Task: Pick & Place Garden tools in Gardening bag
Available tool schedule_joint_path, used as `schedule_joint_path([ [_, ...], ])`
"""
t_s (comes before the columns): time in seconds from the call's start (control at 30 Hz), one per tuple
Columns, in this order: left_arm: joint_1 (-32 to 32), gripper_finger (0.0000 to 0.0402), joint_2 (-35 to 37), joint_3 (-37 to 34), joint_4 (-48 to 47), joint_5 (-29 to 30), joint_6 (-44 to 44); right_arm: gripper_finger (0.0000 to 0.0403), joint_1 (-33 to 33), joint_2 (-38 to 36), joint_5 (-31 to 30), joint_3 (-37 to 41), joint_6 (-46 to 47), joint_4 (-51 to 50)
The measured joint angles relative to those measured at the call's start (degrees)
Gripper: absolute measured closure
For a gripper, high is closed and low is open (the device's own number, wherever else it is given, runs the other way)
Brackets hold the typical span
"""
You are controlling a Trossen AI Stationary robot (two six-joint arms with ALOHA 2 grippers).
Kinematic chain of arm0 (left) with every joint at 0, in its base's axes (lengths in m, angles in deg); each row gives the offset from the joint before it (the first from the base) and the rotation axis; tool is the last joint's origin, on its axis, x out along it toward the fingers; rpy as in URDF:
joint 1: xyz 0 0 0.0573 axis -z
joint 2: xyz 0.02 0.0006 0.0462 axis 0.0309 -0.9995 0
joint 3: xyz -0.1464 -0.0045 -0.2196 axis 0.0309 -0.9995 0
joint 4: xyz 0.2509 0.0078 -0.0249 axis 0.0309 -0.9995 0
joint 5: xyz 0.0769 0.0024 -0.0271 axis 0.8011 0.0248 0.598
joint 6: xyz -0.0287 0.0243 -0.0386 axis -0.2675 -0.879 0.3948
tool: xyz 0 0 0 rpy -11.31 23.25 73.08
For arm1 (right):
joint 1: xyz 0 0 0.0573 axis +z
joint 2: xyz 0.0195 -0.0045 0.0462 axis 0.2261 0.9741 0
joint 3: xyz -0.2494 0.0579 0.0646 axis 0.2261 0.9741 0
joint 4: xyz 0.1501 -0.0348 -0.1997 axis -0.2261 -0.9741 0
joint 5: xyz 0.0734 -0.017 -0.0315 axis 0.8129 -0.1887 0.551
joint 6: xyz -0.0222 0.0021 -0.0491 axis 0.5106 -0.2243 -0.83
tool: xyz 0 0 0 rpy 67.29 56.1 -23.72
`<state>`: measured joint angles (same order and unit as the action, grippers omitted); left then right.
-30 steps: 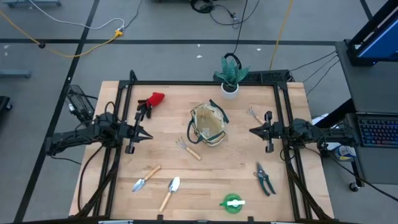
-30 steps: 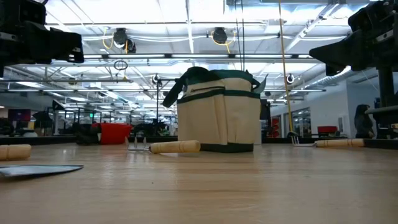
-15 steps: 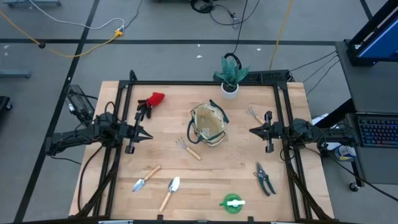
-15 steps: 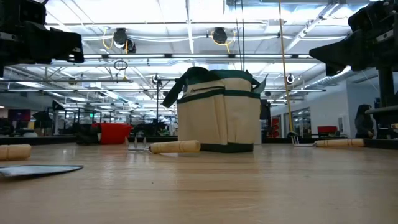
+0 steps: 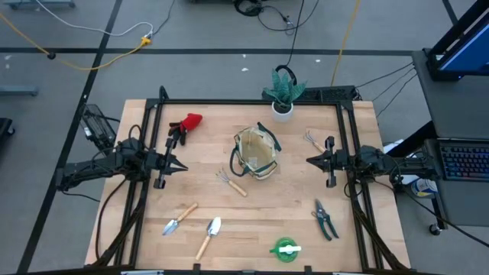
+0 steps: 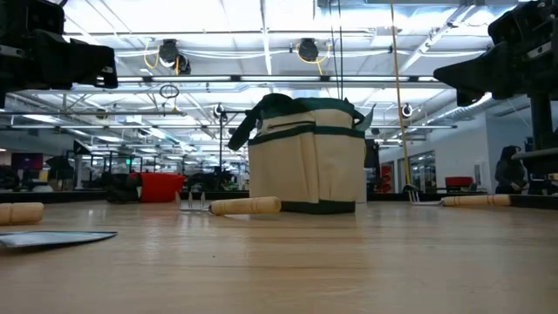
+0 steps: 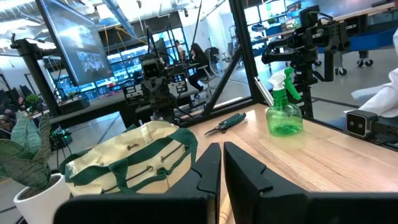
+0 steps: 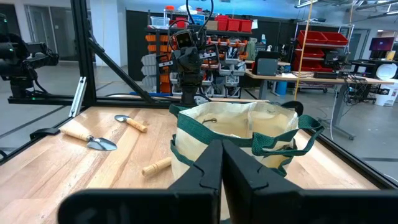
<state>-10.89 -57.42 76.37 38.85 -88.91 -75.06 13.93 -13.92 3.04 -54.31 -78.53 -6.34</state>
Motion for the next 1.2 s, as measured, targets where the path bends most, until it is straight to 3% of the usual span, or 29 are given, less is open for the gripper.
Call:
schedule_joint_path([
  [0.33,0.0,0.0376,0.0,0.0,0.0,0.0,3.1,0.0403,0.0,0.0,0.0,0.0,0.0,0.0],
  [1.2,0.0,0.0376,0.0,0.0,0.0,0.0,1.1,0.0403,0.0,0.0,0.0,0.0,0.0,0.0],
])
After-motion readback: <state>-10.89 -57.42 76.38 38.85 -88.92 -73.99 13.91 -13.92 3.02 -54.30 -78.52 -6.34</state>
